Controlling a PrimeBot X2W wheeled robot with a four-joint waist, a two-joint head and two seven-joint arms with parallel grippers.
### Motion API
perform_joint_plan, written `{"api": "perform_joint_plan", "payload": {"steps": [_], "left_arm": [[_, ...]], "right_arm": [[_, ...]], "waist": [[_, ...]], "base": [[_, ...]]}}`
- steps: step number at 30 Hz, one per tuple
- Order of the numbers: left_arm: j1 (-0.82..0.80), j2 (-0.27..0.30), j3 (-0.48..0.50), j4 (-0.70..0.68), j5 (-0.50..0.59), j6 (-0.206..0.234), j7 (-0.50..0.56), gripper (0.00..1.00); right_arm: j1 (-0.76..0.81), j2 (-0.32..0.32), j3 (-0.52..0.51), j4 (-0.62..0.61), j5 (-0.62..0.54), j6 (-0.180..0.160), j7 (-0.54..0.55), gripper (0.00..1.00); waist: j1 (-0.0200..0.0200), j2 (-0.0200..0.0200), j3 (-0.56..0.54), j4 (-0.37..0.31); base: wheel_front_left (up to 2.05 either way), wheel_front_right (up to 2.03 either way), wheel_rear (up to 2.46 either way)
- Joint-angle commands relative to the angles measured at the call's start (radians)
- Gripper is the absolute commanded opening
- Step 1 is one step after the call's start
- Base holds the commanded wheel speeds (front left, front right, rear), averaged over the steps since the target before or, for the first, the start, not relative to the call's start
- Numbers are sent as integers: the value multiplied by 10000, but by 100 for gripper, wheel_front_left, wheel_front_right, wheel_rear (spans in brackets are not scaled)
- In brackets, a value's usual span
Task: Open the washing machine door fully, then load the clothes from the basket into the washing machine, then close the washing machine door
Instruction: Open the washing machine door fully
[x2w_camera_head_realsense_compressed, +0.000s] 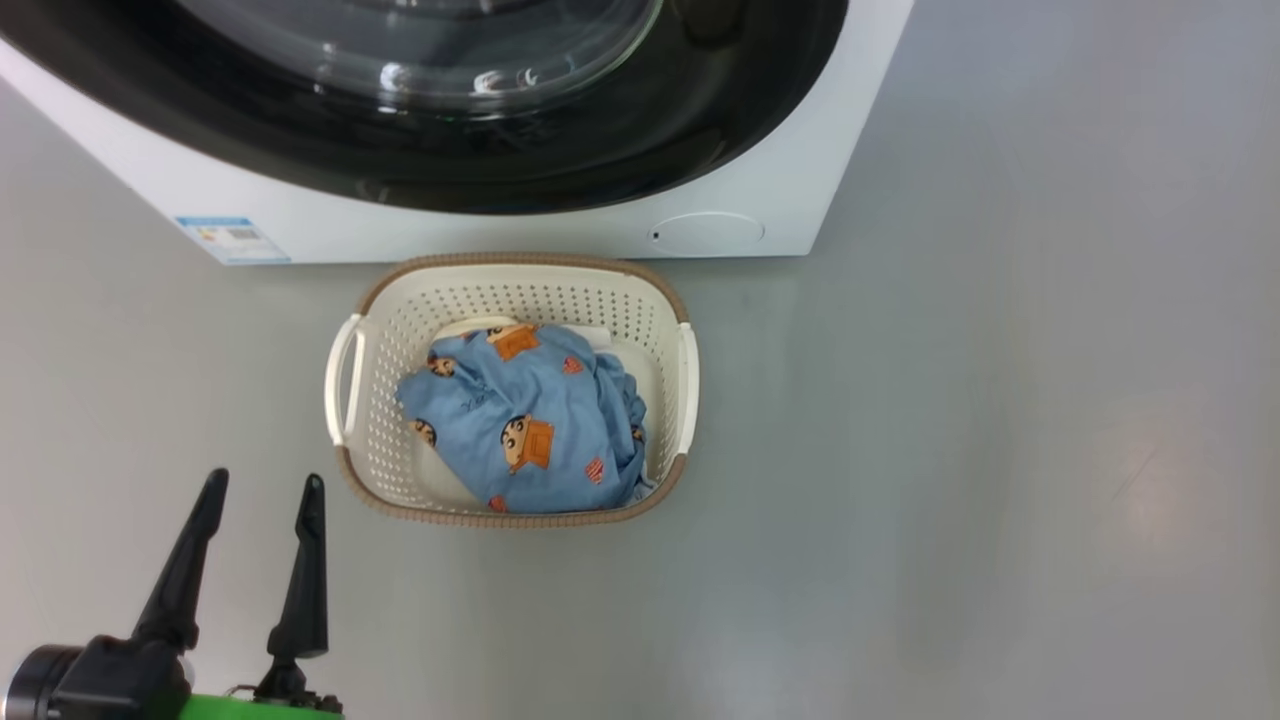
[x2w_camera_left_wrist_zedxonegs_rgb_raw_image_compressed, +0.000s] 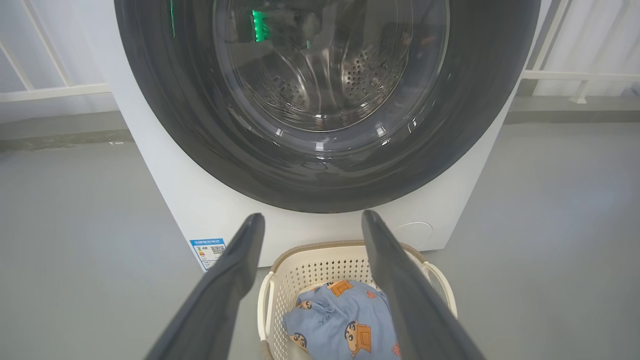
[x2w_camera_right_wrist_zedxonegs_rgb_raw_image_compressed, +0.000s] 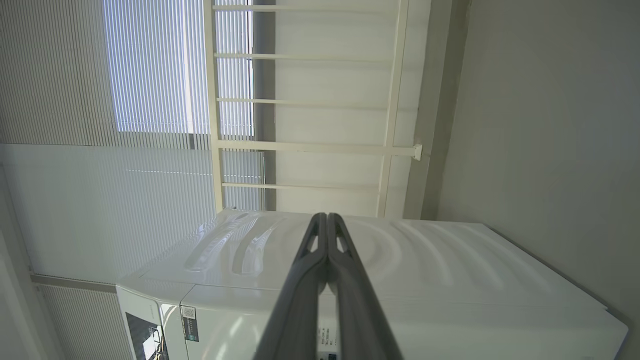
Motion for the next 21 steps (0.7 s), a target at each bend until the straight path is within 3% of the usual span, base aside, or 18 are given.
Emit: {"api": "perform_joint_plan", "payload": {"steps": [1, 10, 21], "left_arm": [[-289, 203, 332, -299, -29, -24, -65, 100], [-417, 293, 266, -382, -80, -25, -65, 100], [-581, 236, 152, -446, -110, -25, -65, 100]], "right_arm": [[-377, -256, -1, -121, 100, 16, 350, 0], [-1907, -508, -190, 742, -136, 16, 2131, 0], [-3449, -390, 797, 1609, -874, 16, 3576, 0]], "waist": [[0, 0, 204, 177], [0, 0, 774, 572], [0, 0, 1136, 821]], "base": [[0, 0, 0], [0, 0, 0], [0, 0, 0]]}}
